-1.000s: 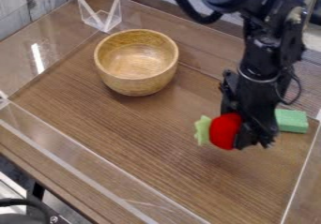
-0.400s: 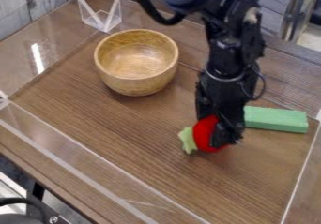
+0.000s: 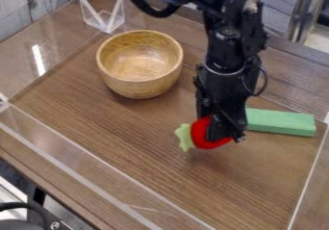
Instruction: Move the red fruit to the right
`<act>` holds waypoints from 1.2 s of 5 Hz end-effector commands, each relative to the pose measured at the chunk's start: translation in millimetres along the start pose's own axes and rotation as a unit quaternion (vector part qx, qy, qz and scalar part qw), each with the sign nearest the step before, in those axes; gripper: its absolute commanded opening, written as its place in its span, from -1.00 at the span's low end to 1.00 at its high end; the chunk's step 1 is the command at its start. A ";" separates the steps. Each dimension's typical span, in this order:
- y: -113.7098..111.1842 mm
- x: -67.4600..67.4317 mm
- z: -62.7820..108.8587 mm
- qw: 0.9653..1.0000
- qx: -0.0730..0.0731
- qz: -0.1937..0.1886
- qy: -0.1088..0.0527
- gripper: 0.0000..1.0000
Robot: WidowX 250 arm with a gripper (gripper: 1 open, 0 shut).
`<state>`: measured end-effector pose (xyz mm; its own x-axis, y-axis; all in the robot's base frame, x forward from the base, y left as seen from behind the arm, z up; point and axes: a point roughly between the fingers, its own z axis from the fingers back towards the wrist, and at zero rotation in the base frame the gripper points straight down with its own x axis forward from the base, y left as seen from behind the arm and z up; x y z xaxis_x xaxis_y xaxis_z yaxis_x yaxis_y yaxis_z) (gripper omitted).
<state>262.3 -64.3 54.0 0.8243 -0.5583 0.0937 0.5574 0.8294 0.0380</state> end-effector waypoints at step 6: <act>-27.0 40.7 7.5 0.995 0.033 0.078 -0.052 1.00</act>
<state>272.6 -106.4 52.1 0.8920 -0.4237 0.1576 0.4168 0.9058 0.0760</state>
